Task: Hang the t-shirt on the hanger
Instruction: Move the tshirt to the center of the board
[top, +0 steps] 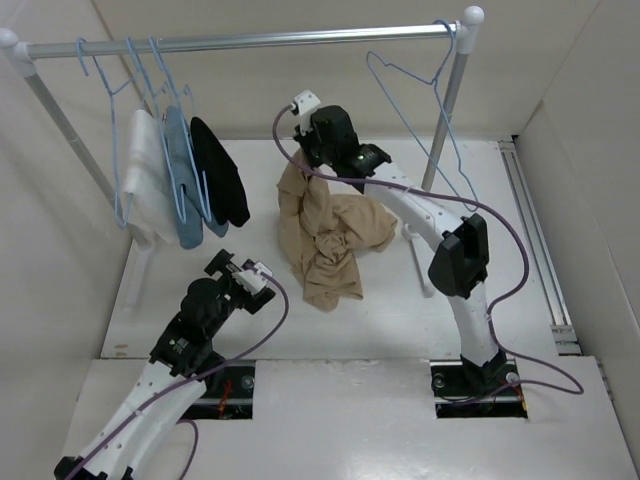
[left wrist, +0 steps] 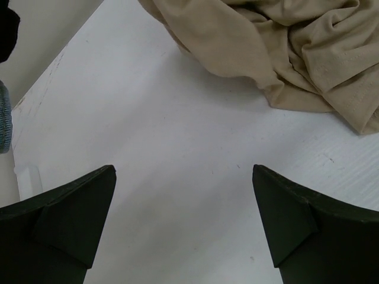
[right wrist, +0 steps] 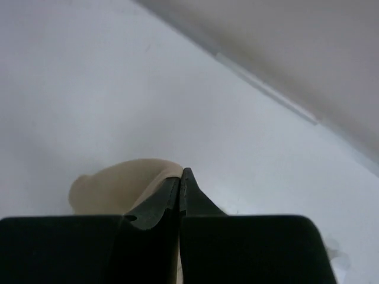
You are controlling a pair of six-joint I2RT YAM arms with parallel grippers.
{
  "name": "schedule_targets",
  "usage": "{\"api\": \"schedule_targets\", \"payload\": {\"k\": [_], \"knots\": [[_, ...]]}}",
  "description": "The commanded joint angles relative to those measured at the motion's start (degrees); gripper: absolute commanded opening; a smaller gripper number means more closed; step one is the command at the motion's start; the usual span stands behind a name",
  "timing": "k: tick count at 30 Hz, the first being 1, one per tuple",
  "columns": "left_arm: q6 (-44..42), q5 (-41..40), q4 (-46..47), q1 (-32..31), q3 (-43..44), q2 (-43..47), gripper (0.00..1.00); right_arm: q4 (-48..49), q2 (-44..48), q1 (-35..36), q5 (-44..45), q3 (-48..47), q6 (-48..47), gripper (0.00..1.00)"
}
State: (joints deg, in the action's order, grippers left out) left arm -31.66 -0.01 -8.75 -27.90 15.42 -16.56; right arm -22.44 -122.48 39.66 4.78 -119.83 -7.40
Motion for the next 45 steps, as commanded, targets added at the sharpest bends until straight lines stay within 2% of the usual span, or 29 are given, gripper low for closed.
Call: {"api": "schedule_targets", "payload": {"k": [1, 3, 4, 5, 6, 7, 9, 12, 13, 16, 19, 21, 22, 23, 24, 25, 26, 27, 29, 34, 39, 41, 42, 45], "knots": [[-1.2, 1.4, 3.3, -0.1, 1.3, -1.8, 0.99, 5.4, 0.3, 3.0, 12.2, -10.2, 0.9, 0.00], [-1.7, 1.4, 3.9, -0.1, 1.3, -2.7, 0.99, 6.2, -2.0, 3.1, 13.2, -12.8, 0.3, 0.02], [-1.7, 2.2, 3.9, -0.1, 1.9, -3.2, 0.99, 3.7, -3.5, 3.1, 12.5, -14.5, 0.3, 0.13], [-1.7, 3.4, 3.9, -0.1, 1.9, -4.3, 0.99, 0.9, -5.2, 2.4, 9.9, -16.9, 0.3, 0.29], [-3.0, 4.5, 1.9, -0.1, 3.3, -5.0, 0.98, -2.2, -7.0, 1.6, 7.9, -21.4, 0.3, 0.65], [-3.1, 6.0, 0.8, -0.1, 4.0, -5.8, 0.98, -7.9, -9.8, 1.6, 5.6, -22.8, 0.3, 0.76], [-3.8, 10.9, -2.9, -0.1, 6.5, -9.0, 0.94, -11.2, -9.6, 0.9, 0.8, -21.1, 0.3, 0.91], [-3.8, 17.6, -5.7, -0.1, 8.9, -14.9, 0.92, -10.2, -4.2, 1.4, 2.2, -11.8, -1.7, 0.92], [-3.8, 19.0, -6.3, -0.1, 10.4, -16.5, 0.90, -9.2, -1.9, 2.2, 3.1, -4.7, -1.7, 0.92], [-4.3, 22.2, -6.8, -0.1, 13.7, -23.5, 0.89, -7.8, 6.5, 2.7, 3.7, 3.9, -2.4, 0.92], [-6.4, 25.1, -6.8, -0.1, 16.7, -31.5, 0.86, -7.8, 12.6, 3.2, 3.0, 13.8, -2.4, 0.82], [-6.4, 25.1, -5.8, -1.3, 19.6, -35.5, 0.85, -7.8, 15.4, 3.2, 2.4, 19.8, -1.6, 0.41], [-6.4, 25.1, -5.1, -2.0, 20.4, -39.0, 0.85, -7.8, 16.1, 3.2, 2.4, 21.4, -0.8, 0.25], [-7.0, 25.1, -4.4, -3.8, 21.0, -40.4, 0.85, -8.3, 16.7, 3.2, 3.0, 22.9, -0.2, 0.16], [-7.5, 25.1, -2.6, -4.6, 21.7, -41.5, 0.85, -8.3, 17.4, 3.2, 3.5, 24.9, -0.2, 0.16], [-8.1, 24.6, -1.5, -5.4, 21.7, -42.6, 0.85, -9.5, 17.4, 3.2, 3.5, 25.5, 0.4, 0.24], [-8.6, 23.8, -0.1, -7.2, 21.7, -44.8, 0.87, -10.3, 17.4, 2.7, 4.1, 25.5, 0.4, 0.36], [-8.6, 22.9, 2.7, -7.9, 21.7, -46.0, 0.89, -11.3, 16.8, 2.7, 4.6, 25.5, 0.4, 0.54], [-9.5, 20.2, 6.1, -8.4, 21.1, -50.0, 0.92, -14.1, 15.1, 2.7, 5.2, 25.5, 0.4, 0.61], [-14.0, 19.7, 10.2, -8.9, 23.2, -57.8, 0.99, -16.1, 13.9, -0.3, 5.9, 25.5, 2.2, 0.64], [-19.8, 19.7, 7.4, -9.5, 28.7, -67.5, 0.97, -17.3, 13.3, -2.7, 3.7, 26.7, 2.2, 0.63], [-23.4, 20.2, 5.3, -9.5, 31.1, -69.7, 0.89, -17.3, 13.3, -2.7, 1.7, 28.1, 0.6, 0.60], [-24.2, 20.2, 4.5, -9.5, 31.6, -70.4, 0.79, -17.3, 14.7, -2.0, 1.0, 28.9, 0.0, 0.60], [-26.3, 23.2, 0.8, -9.5, 32.1, -71.2, 0.65, -16.6, 15.9, -2.0, -3.0, 32.5, 0.0, 0.60]]}}
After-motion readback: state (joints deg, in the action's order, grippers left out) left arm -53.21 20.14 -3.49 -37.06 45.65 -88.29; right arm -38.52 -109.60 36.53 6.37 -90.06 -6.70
